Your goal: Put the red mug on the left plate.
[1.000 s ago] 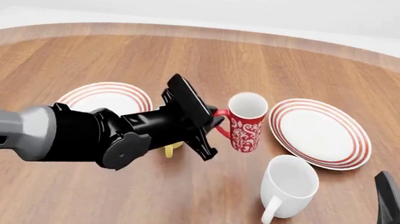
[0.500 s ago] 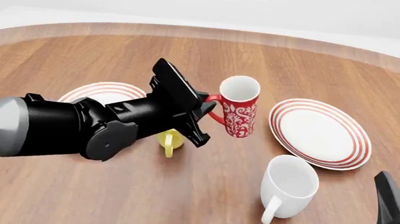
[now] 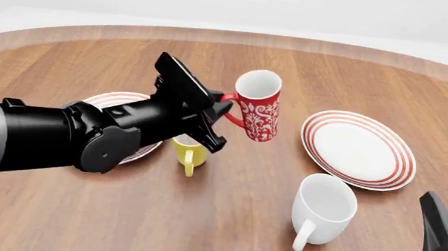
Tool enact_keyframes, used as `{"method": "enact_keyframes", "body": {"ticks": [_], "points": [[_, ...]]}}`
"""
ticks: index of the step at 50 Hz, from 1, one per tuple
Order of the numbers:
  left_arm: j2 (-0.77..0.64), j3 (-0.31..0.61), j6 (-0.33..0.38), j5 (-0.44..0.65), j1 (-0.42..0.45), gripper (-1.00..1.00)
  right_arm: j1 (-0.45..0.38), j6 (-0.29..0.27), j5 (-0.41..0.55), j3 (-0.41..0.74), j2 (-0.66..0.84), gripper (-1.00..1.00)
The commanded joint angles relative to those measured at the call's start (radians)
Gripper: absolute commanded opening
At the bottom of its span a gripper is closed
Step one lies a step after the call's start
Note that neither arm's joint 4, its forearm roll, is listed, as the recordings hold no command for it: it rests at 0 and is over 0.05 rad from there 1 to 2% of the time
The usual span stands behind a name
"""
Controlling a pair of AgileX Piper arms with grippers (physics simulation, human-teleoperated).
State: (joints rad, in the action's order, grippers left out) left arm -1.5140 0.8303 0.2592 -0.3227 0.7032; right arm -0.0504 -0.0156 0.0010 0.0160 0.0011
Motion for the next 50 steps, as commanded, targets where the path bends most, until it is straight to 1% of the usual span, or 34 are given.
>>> {"method": "enact_keyframes", "body": {"ticks": [1,6,50], "points": [[0.028,-0.001,-0.006,0.002,-0.008,-1.00,0.000,0.000,0.002,0.002,0.000,1.00],[0.030,-0.007,-0.010,-0.005,-0.012,-1.00,-0.002,-0.002,-0.011,-0.011,0.000,1.00],[0.075,-0.010,-0.045,-0.001,-0.055,-1.00,-0.004,-0.003,-0.008,-0.011,0.000,1.00]]}}
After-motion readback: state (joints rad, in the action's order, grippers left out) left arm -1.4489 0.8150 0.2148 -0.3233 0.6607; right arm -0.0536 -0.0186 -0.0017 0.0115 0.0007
